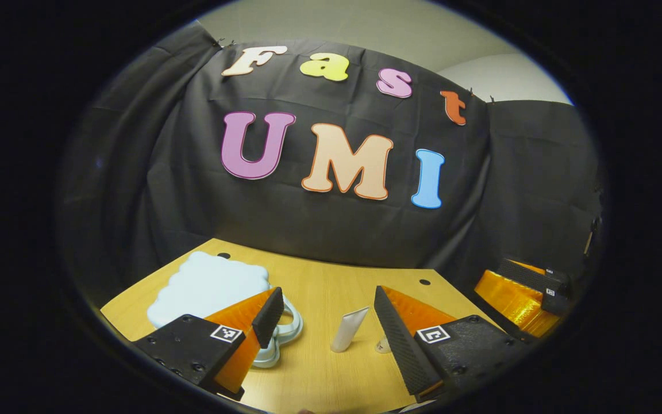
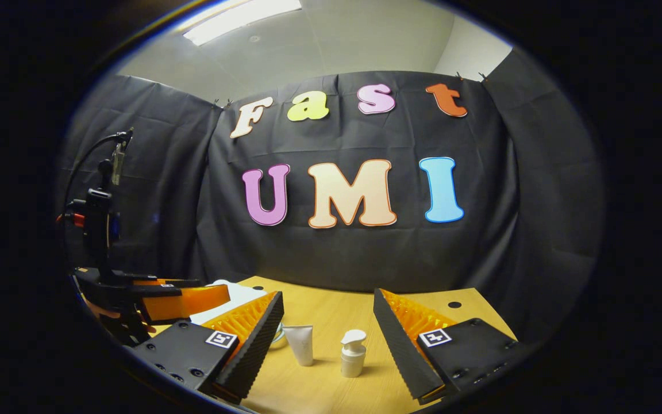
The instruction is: First open the suitcase, pack the skin care products into it, and then close the suitcase.
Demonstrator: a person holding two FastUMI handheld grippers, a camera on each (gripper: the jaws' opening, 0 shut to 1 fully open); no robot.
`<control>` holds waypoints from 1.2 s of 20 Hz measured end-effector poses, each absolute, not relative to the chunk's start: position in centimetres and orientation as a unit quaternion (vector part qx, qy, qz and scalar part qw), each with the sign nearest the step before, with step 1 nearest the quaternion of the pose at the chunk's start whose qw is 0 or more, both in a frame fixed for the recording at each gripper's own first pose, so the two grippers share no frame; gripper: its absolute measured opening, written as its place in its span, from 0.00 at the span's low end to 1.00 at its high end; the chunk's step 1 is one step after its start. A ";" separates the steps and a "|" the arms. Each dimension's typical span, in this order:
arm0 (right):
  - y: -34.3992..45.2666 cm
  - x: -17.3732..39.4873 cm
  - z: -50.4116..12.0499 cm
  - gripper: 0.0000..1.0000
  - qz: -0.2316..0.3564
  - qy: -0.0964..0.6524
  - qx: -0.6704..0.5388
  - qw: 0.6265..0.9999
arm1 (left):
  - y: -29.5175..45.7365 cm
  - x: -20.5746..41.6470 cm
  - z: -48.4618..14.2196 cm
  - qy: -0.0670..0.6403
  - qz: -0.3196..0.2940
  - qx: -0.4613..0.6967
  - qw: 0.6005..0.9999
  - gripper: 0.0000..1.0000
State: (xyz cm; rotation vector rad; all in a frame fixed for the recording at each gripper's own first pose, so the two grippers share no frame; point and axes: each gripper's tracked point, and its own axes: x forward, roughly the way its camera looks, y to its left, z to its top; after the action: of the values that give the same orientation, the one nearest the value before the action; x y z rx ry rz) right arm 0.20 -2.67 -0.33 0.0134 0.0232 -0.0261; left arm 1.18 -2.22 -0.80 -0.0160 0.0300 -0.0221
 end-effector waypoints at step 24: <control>-3.2 1.1 -2.9 0.99 -0.035 0.045 0.013 0.998 | 0.9 9.9 -4.2 0.156 -0.036 -0.051 0.986 0.95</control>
State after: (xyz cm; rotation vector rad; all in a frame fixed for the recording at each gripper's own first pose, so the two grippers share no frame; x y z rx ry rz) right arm 1.13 -3.18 -2.95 0.0264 0.0896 -0.0707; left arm 9.91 0.93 -4.17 -0.1017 0.3137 -0.0718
